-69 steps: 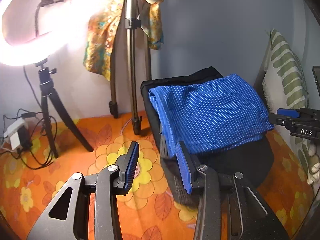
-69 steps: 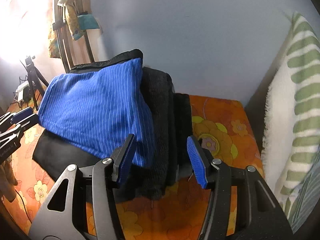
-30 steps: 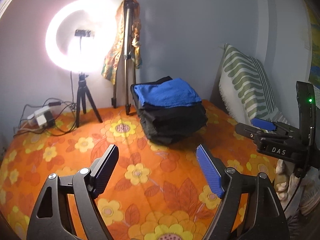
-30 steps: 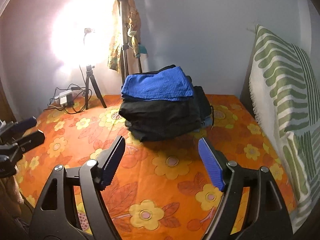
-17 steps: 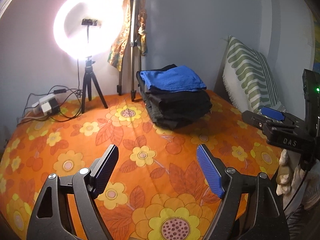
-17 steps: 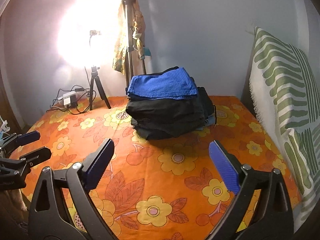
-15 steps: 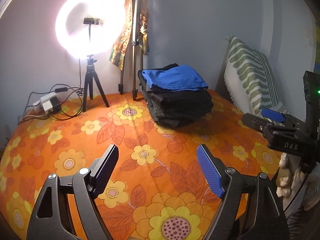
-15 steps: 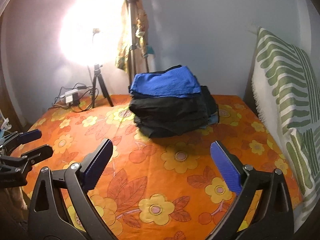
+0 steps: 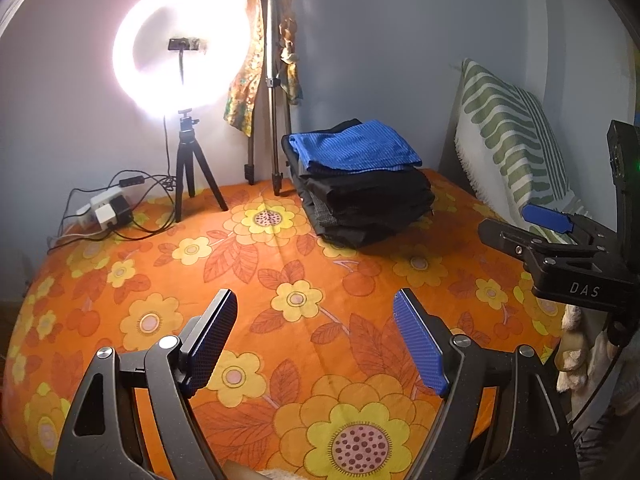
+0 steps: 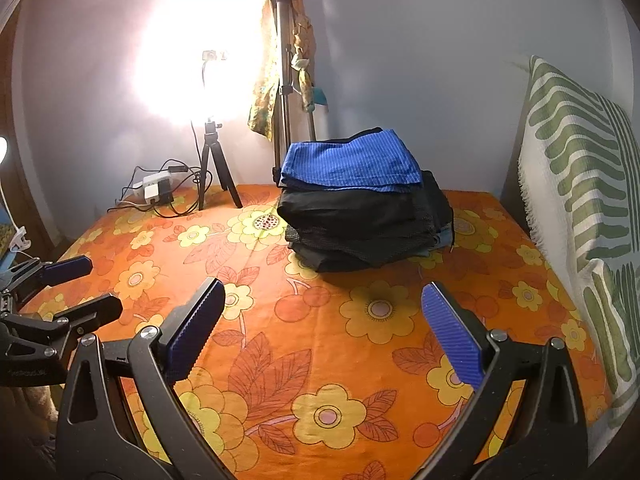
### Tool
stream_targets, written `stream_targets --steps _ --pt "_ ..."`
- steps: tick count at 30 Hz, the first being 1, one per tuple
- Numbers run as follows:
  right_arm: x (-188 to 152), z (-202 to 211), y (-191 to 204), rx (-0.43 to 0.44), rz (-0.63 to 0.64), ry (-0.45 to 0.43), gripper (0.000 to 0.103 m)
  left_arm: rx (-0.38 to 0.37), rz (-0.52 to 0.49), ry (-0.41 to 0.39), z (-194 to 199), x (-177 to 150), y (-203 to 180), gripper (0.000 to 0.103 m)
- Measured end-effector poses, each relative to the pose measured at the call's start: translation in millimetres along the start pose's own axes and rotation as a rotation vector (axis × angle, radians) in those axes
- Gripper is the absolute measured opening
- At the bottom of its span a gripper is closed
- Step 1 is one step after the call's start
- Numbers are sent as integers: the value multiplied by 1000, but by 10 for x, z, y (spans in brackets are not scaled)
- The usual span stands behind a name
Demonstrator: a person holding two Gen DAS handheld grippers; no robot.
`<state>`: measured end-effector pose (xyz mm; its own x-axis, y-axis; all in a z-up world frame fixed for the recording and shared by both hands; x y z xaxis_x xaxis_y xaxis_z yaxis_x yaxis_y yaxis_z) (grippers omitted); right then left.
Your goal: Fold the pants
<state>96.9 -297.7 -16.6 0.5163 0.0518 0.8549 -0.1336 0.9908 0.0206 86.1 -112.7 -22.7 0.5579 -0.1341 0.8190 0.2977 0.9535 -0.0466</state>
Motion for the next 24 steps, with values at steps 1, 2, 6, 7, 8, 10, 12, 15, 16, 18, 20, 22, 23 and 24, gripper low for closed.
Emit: stream_targets --steps 1,2,6,7,8,10,12,15,16,18,20,22,23,24 --pt "-1 -5 -4 -1 -1 2 101 2 2 1 2 1 4 81" --pt "-1 -7 -6 -1 -3 4 101 3 4 2 2 1 5 81" --pt "9 -16 -13 1 -1 1 101 2 10 1 5 5 3 81" --pt "4 -17 -16 1 0 2 101 -2 9 3 5 3 1 81" --pt "3 -19 -13 2 2 1 101 -7 11 5 3 0 -5 81" --pt "-2 -15 0 2 8 0 101 -12 12 8 2 -4 -18 81" --pt "-3 -17 2 -4 16 -2 101 -13 8 10 0 -9 -33 81" --pt "-8 -12 15 -2 13 -2 101 -15 7 9 1 -5 -45 81" --pt "-8 -12 17 -1 12 -2 101 -18 8 9 3 -5 -50 81" --pt "-10 -8 25 0 10 -2 101 -23 7 9 3 -4 -63 81" --pt "-9 -10 24 -1 12 -3 101 -27 6 10 6 -7 -76 81" --pt "-11 -6 19 -2 13 -2 101 -28 4 10 8 -8 -82 81" --pt "-12 -10 21 -1 13 -1 101 -29 4 8 13 -7 -83 81" --pt "-13 -5 21 -2 12 -1 101 -30 4 7 17 -5 -80 81"
Point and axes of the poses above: each gripper's, at about its wrist camera, not at the fingertips, and z roughly against the way its jaws point, y to its left, x to its top, the point moved 10 cm from there along -z, roughly the way its jaws point
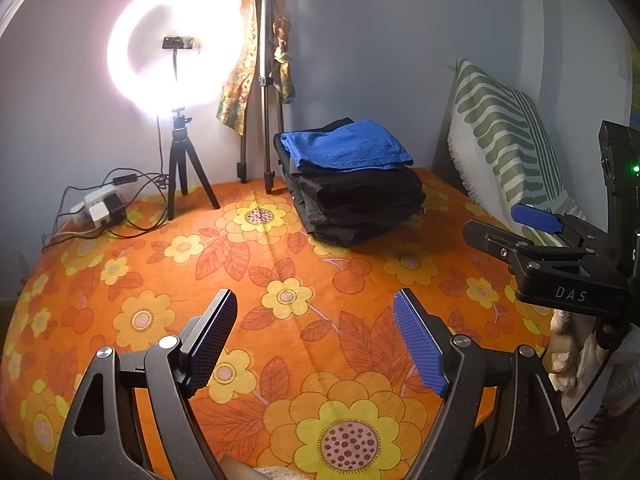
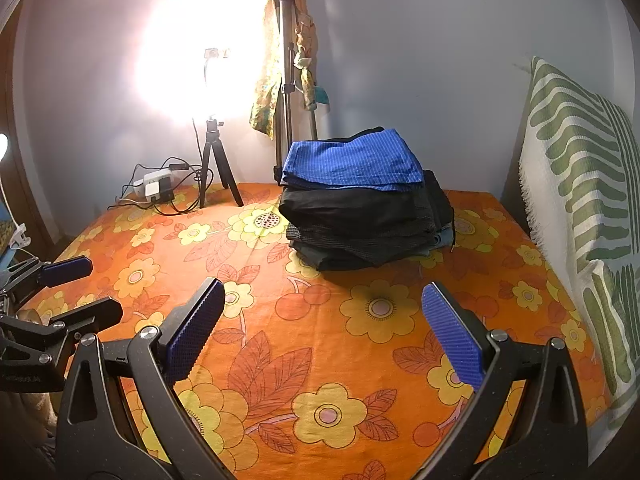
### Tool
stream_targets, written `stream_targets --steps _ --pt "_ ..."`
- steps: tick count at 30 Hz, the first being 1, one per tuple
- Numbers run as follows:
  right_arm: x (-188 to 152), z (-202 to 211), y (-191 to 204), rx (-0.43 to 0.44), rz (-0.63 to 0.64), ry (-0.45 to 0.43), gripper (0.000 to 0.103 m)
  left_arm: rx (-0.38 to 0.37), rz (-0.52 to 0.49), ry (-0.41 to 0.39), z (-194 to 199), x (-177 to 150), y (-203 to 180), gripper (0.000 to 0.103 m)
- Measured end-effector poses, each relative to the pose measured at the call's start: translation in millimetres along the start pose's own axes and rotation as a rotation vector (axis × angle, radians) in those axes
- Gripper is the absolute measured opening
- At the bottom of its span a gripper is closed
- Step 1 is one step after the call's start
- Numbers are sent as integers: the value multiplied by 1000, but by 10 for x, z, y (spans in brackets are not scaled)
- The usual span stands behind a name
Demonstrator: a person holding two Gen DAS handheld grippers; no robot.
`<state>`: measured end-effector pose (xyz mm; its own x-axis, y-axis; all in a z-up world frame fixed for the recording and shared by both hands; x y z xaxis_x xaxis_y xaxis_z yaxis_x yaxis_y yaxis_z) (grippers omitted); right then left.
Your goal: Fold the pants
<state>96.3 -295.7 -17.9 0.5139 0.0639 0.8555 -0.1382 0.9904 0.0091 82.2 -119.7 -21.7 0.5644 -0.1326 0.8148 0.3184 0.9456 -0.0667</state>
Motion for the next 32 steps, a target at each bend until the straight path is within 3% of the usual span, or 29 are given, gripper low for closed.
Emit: stream_targets --steps 32 --pt "-55 -22 41 -2 5 6 101 10 2 -23 35 26 72 81"
Point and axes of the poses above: each gripper's, at about its wrist camera, not at the fingertips, and z roughly against the way its jaws point, y to its left, x to its top, the point moved 10 cm from there along -z, roughly the way its jaws point
